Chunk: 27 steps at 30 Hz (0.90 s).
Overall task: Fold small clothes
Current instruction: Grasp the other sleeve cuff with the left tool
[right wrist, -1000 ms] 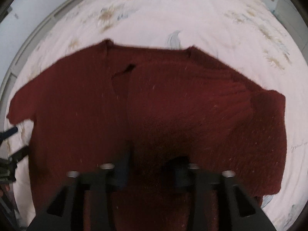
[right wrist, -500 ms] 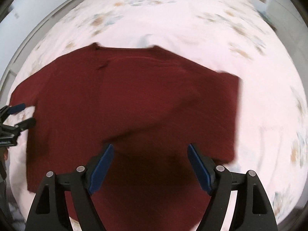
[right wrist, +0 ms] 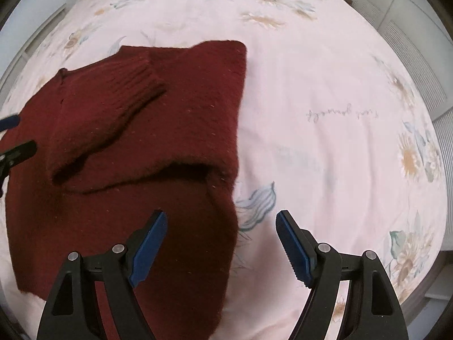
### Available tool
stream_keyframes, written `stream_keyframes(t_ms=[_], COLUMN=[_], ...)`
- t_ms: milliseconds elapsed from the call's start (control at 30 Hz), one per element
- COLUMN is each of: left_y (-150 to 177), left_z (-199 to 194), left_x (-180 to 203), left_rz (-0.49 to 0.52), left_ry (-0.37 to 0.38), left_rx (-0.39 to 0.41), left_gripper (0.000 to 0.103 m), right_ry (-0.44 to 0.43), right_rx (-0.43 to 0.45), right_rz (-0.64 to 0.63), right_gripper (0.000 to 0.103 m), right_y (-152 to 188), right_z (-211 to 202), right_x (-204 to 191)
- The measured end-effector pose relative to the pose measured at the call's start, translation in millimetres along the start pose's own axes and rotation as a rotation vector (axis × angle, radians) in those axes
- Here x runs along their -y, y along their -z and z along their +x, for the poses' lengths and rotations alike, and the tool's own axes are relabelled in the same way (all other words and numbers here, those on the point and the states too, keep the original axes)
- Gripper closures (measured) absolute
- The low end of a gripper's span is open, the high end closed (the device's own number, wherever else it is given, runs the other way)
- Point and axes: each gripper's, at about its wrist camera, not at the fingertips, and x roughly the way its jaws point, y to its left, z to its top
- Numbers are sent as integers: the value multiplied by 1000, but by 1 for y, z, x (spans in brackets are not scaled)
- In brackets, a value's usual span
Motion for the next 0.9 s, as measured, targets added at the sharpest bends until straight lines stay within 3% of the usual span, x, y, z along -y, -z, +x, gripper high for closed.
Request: stream_keyframes(t_ms=[167, 333, 500, 567, 667, 733, 900], left_y=[-30, -44, -47, -48, -51, -53, -58], left_z=[22, 58, 92, 98, 97, 92, 73], left_x=[40, 72, 75, 69, 60, 54, 19], left_rz=[92, 217, 201, 170, 148, 145, 35], left_ry=[-8, -77, -89, -63, -62, -93, -50], left_rx=[-8, -44, -144, -159, -135, -113, -65], left_gripper=[1, 1, 6, 17, 52, 87, 89], right_ry=[-11, -11, 16, 32, 50, 54, 35], right_rx=[-3, -2, 1, 12, 24, 30, 54], right_rz=[25, 48, 63, 60, 49, 46, 43], right_gripper=[23, 23, 23, 23, 23, 23, 23], right_y=[2, 2, -2, -1, -7, -13, -27], right_z=[4, 12, 25, 26, 31, 33, 34], right_x=[11, 18, 25, 31, 28, 25, 20])
